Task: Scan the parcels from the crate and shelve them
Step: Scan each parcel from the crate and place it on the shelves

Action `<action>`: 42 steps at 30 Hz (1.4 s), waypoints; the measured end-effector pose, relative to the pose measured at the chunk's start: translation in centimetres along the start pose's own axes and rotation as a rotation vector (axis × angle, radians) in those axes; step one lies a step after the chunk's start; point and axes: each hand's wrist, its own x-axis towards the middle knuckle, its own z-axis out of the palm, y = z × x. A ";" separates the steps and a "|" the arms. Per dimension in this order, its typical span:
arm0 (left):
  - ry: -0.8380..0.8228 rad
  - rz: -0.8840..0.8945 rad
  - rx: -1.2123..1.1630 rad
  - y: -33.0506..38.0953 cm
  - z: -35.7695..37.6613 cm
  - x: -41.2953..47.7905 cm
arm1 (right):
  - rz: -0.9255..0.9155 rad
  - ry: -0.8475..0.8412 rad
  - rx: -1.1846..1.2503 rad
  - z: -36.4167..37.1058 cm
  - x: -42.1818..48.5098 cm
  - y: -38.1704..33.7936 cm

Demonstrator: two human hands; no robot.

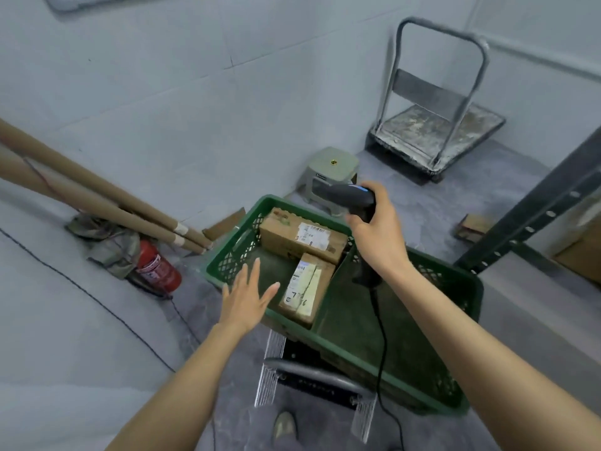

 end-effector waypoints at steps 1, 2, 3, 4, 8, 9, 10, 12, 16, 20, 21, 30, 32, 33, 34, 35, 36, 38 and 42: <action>-0.030 0.020 0.002 -0.4 0.2 0.7 | 0.011 0.021 -0.009 0.8 0.2 0.2; -0.062 0.043 0.006 -0.8 0.6 1.5 | 0.028 0.044 -0.020 1.6 0.3 0.5; -0.082 0.055 0.006 -1.0 0.9 1.8 | 0.036 0.050 -0.027 1.9 0.3 0.6; -0.102 0.068 0.008 -1.1 1.2 2.2 | 0.041 0.053 -0.032 2.2 0.3 0.8; -0.186 0.121 0.005 -1.4 2.8 4.5 | 0.092 0.090 -0.032 3.6 0.9 2.2; -0.204 0.129 -0.006 -1.3 3.2 5.1 | 0.102 0.099 -0.032 3.8 1.0 2.6; -0.223 0.134 -0.020 -1.2 3.6 5.5 | 0.114 0.108 -0.034 4.0 1.1 3.1; -0.258 0.143 -0.046 -1.0 4.3 6.3 | 0.135 0.117 -0.040 4.3 1.3 3.9; -0.333 0.148 -0.092 -0.4 5.7 8.0 | 0.169 0.128 -0.058 4.8 1.8 5.7; -0.437 0.136 -0.191 0.4 7.2 9.7 | 0.193 0.106 -0.062 5.0 1.9 7.5; -0.469 0.121 -0.240 0.6 7.6 10.0 | 0.195 0.104 -0.060 4.9 1.9 8.0; -0.629 0.072 -0.414 0.7 9.7 12.0 | 0.257 0.117 -0.073 4.2 1.9 11.7; -0.634 0.078 -0.427 0.8 10.0 12.2 | 0.269 0.119 -0.080 4.3 1.9 12.1; -0.637 0.072 -0.438 0.9 10.2 12.2 | 0.274 0.121 -0.082 4.4 2.0 12.3; -0.641 0.066 -0.451 0.9 10.3 12.3 | 0.279 0.122 -0.083 4.5 2.1 12.4; -0.647 0.064 -0.461 1.0 10.4 12.3 | 0.284 0.122 -0.083 4.5 2.2 12.5; -0.652 0.063 -0.466 1.0 10.5 12.4 | 0.290 0.122 -0.082 4.6 2.3 12.6; -0.657 0.049 -0.471 1.0 10.6 12.4 | 0.298 0.123 -0.081 4.8 2.5 12.7; -0.627 0.038 -0.471 0.8 10.8 12.2 | 0.292 0.120 -0.068 5.3 2.7 12.6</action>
